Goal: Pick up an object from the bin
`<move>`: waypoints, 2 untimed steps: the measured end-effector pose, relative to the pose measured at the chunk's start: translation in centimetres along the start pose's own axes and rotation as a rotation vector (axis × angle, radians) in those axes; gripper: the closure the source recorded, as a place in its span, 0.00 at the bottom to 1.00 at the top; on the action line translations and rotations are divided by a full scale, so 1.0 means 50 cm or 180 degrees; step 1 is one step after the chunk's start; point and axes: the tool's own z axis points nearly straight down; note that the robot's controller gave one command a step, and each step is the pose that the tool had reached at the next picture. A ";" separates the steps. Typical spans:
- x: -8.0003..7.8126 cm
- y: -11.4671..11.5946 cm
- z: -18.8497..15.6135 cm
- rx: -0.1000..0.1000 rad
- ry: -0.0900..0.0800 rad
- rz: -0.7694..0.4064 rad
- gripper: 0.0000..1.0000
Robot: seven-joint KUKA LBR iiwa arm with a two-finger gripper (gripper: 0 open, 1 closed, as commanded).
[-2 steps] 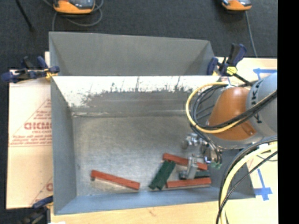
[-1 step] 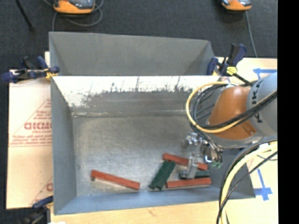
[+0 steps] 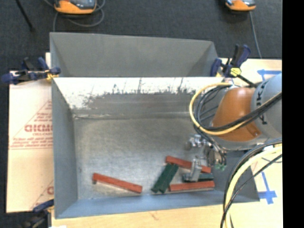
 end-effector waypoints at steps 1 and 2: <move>-0.003 -0.001 -0.001 0.0000 -0.0003 -0.0017 0.00; -0.005 0.001 -0.006 -0.0006 -0.0004 -0.0023 1.00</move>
Offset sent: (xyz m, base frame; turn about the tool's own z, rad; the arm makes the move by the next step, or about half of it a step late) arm 0.0000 0.0000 0.0000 0.0000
